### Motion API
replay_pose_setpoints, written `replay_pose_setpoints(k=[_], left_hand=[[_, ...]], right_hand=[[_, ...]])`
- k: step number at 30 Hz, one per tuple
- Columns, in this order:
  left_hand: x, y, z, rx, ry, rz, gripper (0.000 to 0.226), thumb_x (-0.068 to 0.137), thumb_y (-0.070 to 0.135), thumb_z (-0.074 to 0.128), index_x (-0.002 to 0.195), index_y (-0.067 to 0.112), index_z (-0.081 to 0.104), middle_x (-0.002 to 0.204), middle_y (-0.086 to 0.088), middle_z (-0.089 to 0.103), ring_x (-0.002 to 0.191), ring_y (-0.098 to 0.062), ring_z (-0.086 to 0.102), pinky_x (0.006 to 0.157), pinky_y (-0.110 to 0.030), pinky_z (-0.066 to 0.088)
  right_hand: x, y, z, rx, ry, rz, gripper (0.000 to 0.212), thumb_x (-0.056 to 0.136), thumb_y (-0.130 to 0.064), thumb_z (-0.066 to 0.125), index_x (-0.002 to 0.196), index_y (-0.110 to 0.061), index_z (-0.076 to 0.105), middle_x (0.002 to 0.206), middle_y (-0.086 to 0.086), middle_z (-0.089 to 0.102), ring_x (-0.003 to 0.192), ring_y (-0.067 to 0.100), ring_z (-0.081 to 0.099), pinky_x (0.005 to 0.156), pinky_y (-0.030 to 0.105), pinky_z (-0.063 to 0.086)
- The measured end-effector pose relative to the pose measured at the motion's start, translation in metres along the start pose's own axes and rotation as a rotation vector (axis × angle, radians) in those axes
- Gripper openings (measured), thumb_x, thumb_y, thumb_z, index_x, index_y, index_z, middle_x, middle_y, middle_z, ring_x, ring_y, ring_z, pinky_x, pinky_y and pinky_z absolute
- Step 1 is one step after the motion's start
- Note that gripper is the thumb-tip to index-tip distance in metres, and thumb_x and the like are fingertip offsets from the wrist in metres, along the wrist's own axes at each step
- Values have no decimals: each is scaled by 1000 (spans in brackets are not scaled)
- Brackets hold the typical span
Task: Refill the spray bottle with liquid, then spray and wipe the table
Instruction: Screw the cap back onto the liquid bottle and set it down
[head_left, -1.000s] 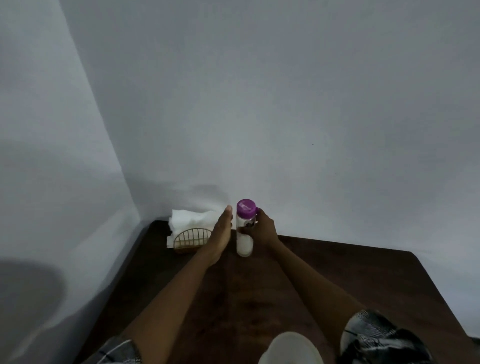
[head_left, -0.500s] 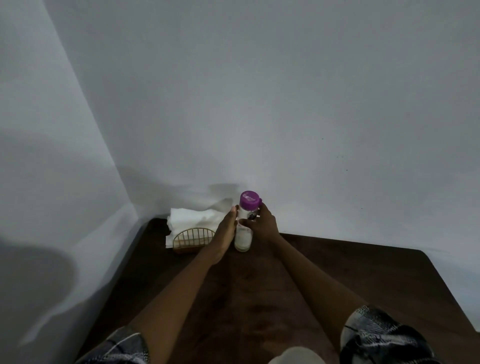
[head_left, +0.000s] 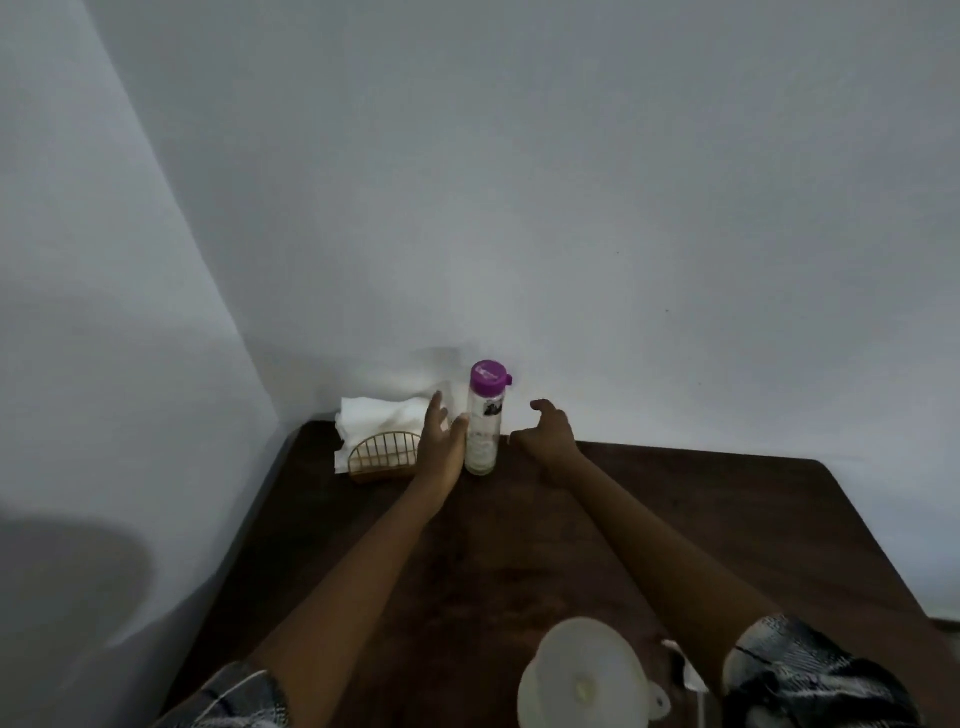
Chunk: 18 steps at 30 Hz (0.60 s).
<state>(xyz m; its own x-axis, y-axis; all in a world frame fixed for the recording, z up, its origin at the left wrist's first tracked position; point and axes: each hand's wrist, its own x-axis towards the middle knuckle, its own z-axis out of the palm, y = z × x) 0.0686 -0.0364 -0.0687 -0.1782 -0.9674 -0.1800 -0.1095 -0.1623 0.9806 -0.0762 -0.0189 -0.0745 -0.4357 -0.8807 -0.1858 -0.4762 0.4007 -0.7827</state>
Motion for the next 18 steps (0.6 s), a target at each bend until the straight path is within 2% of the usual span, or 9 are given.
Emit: replay_pose_setpoints(k=[2, 4, 6, 8, 11, 14, 18], left_hand=[[-14, -2, 0, -49, 86, 13, 50, 93, 10, 48, 140, 18, 32, 142, -12, 41, 128, -27, 43, 105, -43, 39], [-35, -2, -1, -62, 48, 0, 38, 93, 10, 47, 130, 18, 44, 132, -11, 52, 117, -26, 51, 92, -38, 46], [-63, -1, -3, -34, -87, -42, 25, 94, 13, 45, 117, 20, 53, 122, -7, 60, 106, -21, 57, 77, -28, 46], [-96, 1, -6, 17, -240, -73, 21, 95, 17, 44, 111, 22, 56, 116, -2, 63, 100, -16, 60, 76, -24, 45], [-141, -1, -10, 135, -400, -71, 20, 95, 20, 45, 107, 27, 59, 111, 3, 66, 98, -11, 62, 80, -23, 46], [-173, -5, -14, 152, -461, -88, 19, 95, 20, 46, 105, 29, 60, 110, 4, 66, 98, -9, 63, 80, -22, 47], [-197, -10, -17, 138, -448, -107, 21, 94, 18, 48, 111, 25, 59, 112, 7, 63, 102, -5, 59, 78, -18, 48]], right_hand=[[-11, 10, -8, 15, -9, 18, 57, 76, -10, 69, 127, -3, 45, 117, 14, 51, 94, 27, 59, 66, 24, 47], [-28, 15, -21, 36, -51, -2, 44, 76, -10, 70, 116, -2, 54, 98, 11, 57, 76, 21, 57, 52, 17, 42], [-52, 20, -35, 24, -97, -36, 34, 77, -9, 70, 108, 0, 60, 92, 14, 62, 77, 20, 57, 60, 22, 45], [-78, 26, -48, 18, -122, -68, 25, 79, -8, 68, 102, 2, 65, 90, 18, 67, 74, 20, 60, 66, 26, 48], [-126, 34, -68, 57, -163, -97, 18, 82, -5, 65, 98, 2, 66, 86, 15, 67, 62, 12, 60, 56, 13, 47], [-171, 47, -82, 134, -153, -105, 8, 83, -3, 63, 90, -3, 67, 80, 6, 66, 62, 8, 62, 56, 12, 49], [-220, 65, -90, 236, -34, -72, 12, 84, -4, 63, 82, -14, 70, 83, 5, 71, 74, 16, 66, 68, 23, 53]])
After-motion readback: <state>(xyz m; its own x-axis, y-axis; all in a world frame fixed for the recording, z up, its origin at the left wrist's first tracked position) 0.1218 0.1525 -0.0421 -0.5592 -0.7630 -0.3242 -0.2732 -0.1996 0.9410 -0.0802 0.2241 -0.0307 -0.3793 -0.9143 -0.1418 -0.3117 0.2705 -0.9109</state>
